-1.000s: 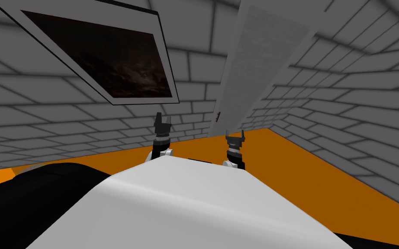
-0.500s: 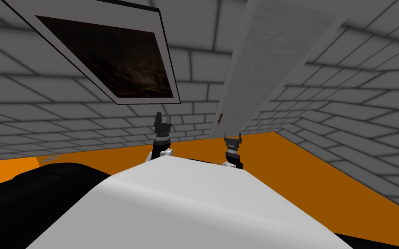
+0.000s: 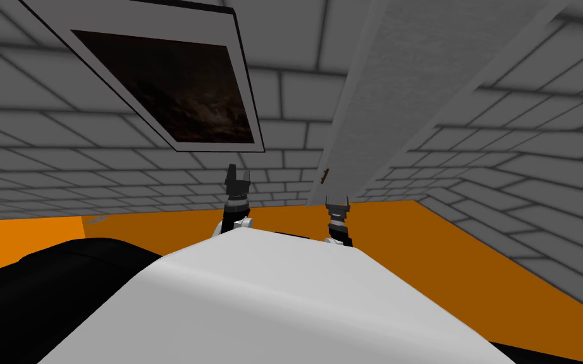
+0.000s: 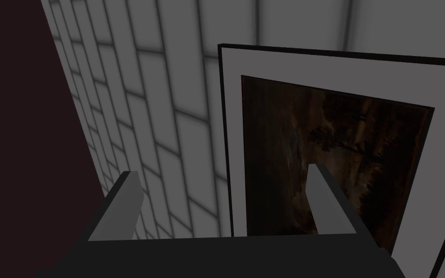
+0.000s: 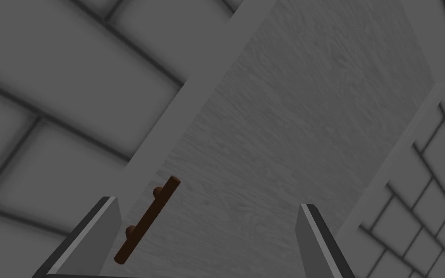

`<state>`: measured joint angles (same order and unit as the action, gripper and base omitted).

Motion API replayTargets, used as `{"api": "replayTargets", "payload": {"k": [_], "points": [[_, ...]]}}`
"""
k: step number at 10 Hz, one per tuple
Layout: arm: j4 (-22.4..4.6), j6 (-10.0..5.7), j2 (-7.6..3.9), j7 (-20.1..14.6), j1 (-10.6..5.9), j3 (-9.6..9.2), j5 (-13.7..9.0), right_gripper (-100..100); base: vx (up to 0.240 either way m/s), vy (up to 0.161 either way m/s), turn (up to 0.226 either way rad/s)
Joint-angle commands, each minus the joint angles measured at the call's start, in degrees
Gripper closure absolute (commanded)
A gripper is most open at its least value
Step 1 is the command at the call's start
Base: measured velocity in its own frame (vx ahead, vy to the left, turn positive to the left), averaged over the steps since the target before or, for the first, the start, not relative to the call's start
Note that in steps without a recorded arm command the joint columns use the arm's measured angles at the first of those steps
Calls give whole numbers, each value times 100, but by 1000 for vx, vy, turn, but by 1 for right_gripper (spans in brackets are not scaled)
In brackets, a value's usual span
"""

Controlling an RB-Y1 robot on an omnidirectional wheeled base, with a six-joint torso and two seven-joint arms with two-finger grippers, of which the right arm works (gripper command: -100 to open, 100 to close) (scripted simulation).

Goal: Pull the door open

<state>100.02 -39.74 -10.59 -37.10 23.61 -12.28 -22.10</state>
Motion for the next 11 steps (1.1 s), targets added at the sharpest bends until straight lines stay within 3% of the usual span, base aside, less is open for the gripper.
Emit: {"api": "replayTargets", "payload": {"k": [1,11], "points": [[-160,-68,-61,-182,-11,-67,-121,-100,78,-53,135],[-1279,-453,-437,-1246,-242,-413,-879,-100,77,-72,129]]}}
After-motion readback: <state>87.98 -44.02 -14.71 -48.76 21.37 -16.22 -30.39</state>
